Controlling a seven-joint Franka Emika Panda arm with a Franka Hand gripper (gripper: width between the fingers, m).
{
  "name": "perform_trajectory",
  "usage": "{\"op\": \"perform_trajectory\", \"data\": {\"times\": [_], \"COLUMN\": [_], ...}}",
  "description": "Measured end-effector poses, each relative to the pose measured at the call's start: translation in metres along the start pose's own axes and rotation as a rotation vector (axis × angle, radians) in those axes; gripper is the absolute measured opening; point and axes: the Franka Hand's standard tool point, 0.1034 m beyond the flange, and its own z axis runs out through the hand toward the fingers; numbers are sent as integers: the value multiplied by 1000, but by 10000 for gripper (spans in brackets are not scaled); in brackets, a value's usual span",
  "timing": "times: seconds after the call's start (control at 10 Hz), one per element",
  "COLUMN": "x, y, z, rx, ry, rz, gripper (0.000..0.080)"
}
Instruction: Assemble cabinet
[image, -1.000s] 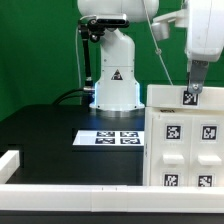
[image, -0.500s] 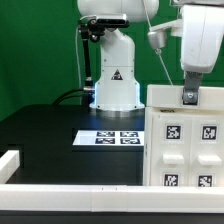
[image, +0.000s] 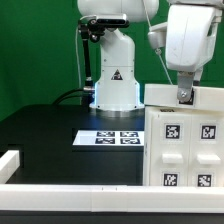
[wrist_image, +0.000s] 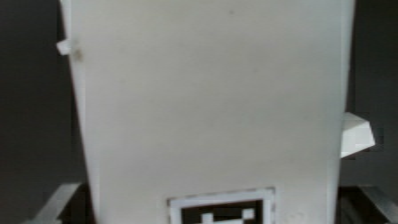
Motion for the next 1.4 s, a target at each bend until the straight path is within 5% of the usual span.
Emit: {"op": "perform_trajectory", "data": {"times": [0.2, 0.5, 0.9, 1.1, 1.4], "x": [-2, -7, -5, -6, -5], "y": [-1, 0, 0, -2, -2], "z": [0, 1, 1, 2, 2], "rx": [19, 153, 147, 123, 158], "ry": [13, 29, 13, 54, 62], "rz": [293, 708, 965, 1146, 1496], "gripper": [553, 553, 553, 553, 553]}}
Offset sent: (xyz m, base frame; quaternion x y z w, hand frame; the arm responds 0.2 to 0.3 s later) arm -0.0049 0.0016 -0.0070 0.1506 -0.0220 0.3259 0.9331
